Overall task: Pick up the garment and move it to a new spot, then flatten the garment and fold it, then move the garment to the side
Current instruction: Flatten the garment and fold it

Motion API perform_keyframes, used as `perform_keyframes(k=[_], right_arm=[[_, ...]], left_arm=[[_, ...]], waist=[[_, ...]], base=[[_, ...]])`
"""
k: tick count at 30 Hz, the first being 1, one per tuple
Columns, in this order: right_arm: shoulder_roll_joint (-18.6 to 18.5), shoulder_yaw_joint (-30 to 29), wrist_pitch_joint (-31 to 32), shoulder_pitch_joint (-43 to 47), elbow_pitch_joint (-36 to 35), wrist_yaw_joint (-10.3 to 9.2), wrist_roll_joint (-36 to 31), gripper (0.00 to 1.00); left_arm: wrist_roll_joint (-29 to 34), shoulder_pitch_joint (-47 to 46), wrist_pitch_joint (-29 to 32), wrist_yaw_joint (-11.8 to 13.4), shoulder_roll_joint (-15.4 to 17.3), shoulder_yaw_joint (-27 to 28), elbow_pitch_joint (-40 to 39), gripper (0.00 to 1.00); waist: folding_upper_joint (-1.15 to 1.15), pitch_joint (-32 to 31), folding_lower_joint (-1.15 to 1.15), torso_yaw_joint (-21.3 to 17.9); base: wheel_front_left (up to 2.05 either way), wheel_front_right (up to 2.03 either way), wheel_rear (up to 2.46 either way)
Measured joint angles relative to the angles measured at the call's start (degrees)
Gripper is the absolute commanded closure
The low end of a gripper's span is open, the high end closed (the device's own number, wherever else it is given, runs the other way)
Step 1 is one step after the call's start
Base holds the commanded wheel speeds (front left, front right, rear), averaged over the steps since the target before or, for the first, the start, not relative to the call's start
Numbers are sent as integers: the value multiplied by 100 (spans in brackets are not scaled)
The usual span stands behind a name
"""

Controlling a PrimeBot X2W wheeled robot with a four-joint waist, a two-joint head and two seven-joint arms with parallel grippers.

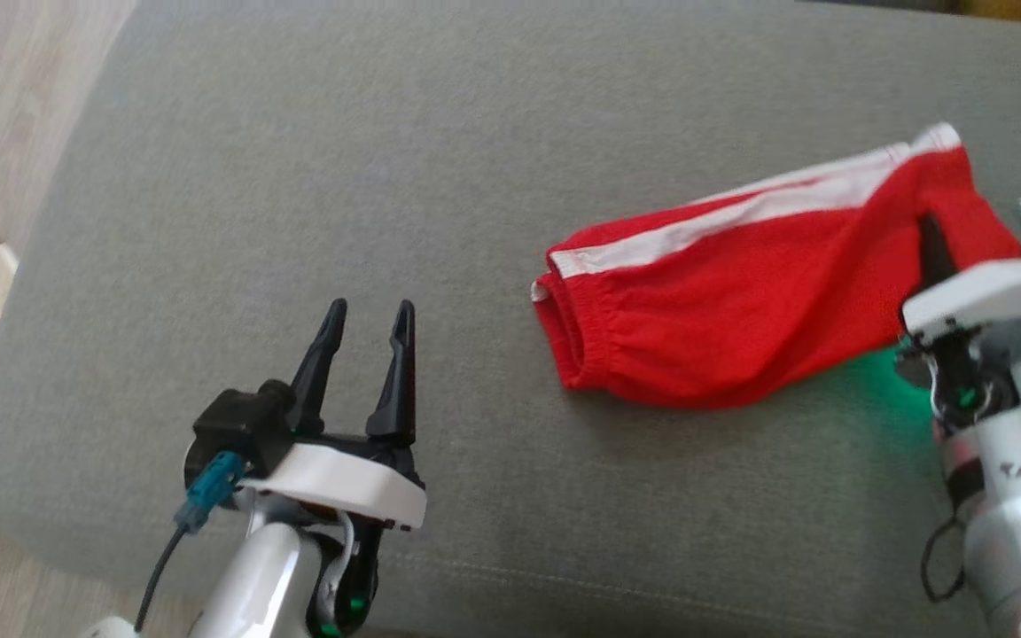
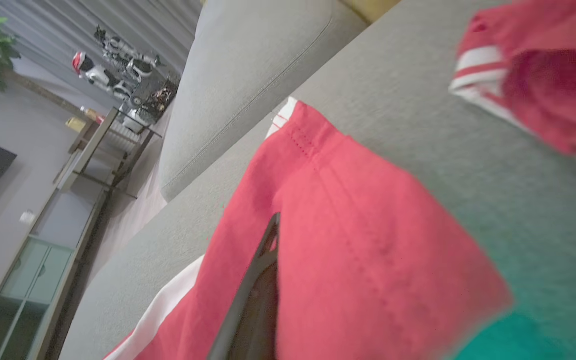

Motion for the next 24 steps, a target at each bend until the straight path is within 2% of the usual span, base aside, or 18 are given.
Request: perform_keyframes(k=[7,14,18,24], right_arm=[[324,-656,-509,614,216,0,-91,100],[522,-743,-764,816,300,0,-714,100],[645,-635,-861,816,-3,0,-795,100],[702,77,-896,831,-889,0,-724,100]], left_arm=[[15,204,0,-47,0,81,37,0],[63,341,0,-102,1,99,112,0],[64,381,0,-147,1,131,140,0],[65,486,0,-148,1,235,144,0]], waist=[[0,-341,0,-317],[0,-650,0,-518],[0,-771,0,-505],[0,-869,0,-417]], base=[[0,0,0],[0,0,0],[0,0,0],[0,0,0]])
